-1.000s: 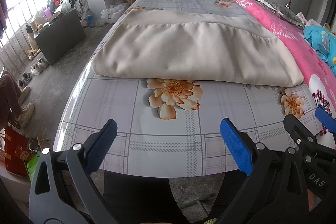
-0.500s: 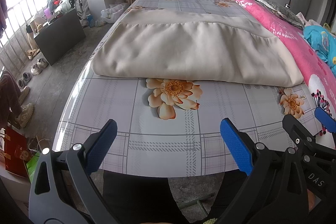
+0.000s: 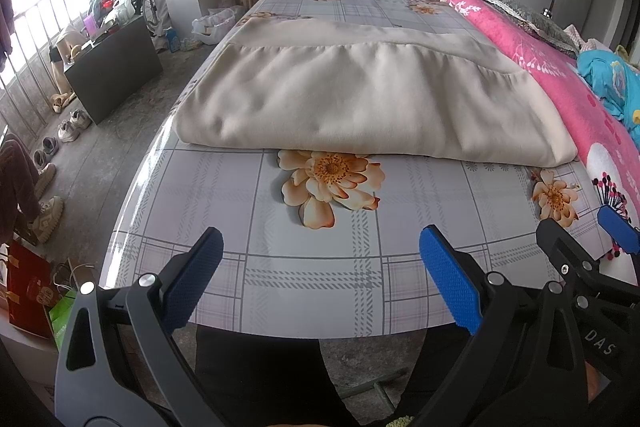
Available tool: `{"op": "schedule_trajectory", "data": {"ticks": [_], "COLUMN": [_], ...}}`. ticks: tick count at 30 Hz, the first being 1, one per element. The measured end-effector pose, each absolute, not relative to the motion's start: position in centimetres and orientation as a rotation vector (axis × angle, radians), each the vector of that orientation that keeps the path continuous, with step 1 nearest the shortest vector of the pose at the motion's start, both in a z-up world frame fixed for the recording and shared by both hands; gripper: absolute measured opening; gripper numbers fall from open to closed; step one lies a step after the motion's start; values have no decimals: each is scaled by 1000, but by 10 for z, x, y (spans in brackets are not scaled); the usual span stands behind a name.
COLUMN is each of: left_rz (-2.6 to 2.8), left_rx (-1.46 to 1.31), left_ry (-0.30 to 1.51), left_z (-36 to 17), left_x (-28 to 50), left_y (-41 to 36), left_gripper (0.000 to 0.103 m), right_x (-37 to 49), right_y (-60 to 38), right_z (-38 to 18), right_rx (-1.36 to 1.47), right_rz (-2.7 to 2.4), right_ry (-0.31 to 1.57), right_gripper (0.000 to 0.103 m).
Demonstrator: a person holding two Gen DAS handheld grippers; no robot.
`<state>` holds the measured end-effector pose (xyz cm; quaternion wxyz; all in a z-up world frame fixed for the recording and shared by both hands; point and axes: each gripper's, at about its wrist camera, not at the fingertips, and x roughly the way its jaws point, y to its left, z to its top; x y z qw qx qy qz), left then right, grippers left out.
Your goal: Fold large clothes
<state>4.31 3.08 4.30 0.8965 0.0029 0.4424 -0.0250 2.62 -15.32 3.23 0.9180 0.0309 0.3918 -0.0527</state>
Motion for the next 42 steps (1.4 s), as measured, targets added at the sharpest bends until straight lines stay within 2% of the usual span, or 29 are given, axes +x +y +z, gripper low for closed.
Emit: {"op": "schedule_trajectory", "data": {"ticks": [42], "left_rz": [-54], "left_rx": [1], "left_ry": [922], "left_z": [43], "left_x": [43], "left_y": [30], "left_gripper": [95], "right_x": [28], "right_y": [-153], "right_z": [32], "right_rx": [65], "right_rz": [-113], "right_ry": [811], "right_gripper": [97]}}
